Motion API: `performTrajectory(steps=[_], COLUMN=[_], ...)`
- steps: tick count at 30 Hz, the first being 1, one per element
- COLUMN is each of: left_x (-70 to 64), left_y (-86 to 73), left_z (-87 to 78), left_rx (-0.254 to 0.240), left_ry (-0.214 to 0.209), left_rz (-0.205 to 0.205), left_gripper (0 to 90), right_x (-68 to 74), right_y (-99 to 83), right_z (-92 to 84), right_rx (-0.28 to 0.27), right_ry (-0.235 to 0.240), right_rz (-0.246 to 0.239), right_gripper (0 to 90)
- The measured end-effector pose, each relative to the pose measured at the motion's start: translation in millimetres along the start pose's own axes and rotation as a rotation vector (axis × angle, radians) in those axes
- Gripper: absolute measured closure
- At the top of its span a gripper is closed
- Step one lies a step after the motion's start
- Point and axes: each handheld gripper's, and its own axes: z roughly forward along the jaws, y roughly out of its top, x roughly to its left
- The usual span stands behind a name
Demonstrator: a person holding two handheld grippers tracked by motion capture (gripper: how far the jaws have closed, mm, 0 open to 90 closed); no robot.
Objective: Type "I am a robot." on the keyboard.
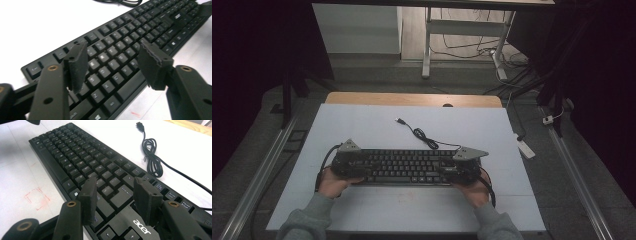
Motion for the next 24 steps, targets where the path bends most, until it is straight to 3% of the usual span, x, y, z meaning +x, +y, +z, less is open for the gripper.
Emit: performTrajectory(steps=[5,13,24], left_x=[5.7,13.3,16.1], left_y=[-5.1,-11.8,-16.8], left_z=[0.3,4.7,13.1], left_rx=[0.020,0.057,0.108], left_ry=[0.020,0.048,0.074], left_rz=[0.014,0.023,0.033], left_gripper=[58.1,88.5,88.9], right_x=[0.2,-0.8,-0.5], right_y=[0.3,0.0,-0.4], right_z=[-0.6,-0.6,0.6], right_rx=[-0.001,0.011,0.009], right_ry=[-0.001,-0.002,-0.004], right_rz=[-0.003,-0.001,-0.003], right_gripper=[54.2,54.0,53.7])
